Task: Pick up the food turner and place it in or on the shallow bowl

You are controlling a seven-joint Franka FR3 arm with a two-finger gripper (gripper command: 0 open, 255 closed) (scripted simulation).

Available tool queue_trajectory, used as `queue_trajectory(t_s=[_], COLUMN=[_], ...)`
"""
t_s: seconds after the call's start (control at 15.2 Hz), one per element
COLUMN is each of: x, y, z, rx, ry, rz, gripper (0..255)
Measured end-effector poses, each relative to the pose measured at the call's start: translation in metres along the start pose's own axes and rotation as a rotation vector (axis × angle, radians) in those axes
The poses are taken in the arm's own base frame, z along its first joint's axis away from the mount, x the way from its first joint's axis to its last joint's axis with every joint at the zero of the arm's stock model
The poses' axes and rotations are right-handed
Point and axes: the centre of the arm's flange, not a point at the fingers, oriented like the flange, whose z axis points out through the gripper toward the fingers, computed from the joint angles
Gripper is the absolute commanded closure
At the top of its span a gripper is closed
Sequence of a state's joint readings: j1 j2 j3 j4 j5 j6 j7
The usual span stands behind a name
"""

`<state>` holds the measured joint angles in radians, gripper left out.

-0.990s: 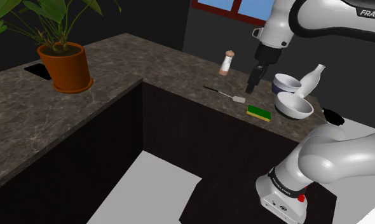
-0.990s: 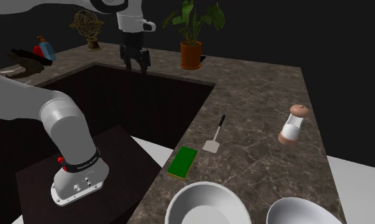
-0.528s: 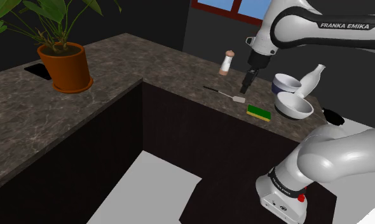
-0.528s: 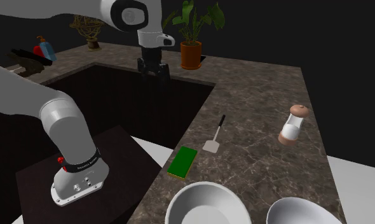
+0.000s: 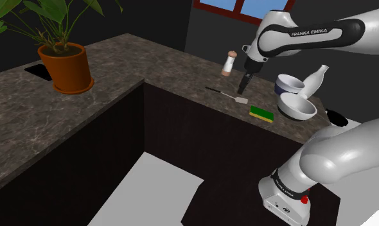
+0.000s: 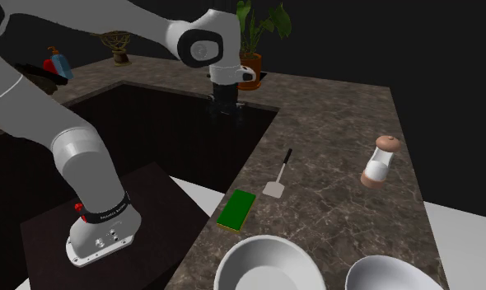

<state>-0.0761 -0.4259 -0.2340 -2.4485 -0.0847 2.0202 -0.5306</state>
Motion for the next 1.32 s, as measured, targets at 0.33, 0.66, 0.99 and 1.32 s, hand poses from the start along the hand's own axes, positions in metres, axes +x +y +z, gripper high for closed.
queue_trajectory(t_s=[0.33, 0.66, 0.99, 1.32], x=[0.02, 0.041, 0.066, 0.079], y=[0.05, 0.102, 0.153, 0.181], z=[0.034, 0.067, 0.1, 0.129], rx=[-0.004, -0.009, -0.015, -0.018], ry=[0.018, 0.036, 0.053, 0.063], rz=[-0.034, -0.068, -0.102, -0.122], gripper=[0, 0, 0, 0])
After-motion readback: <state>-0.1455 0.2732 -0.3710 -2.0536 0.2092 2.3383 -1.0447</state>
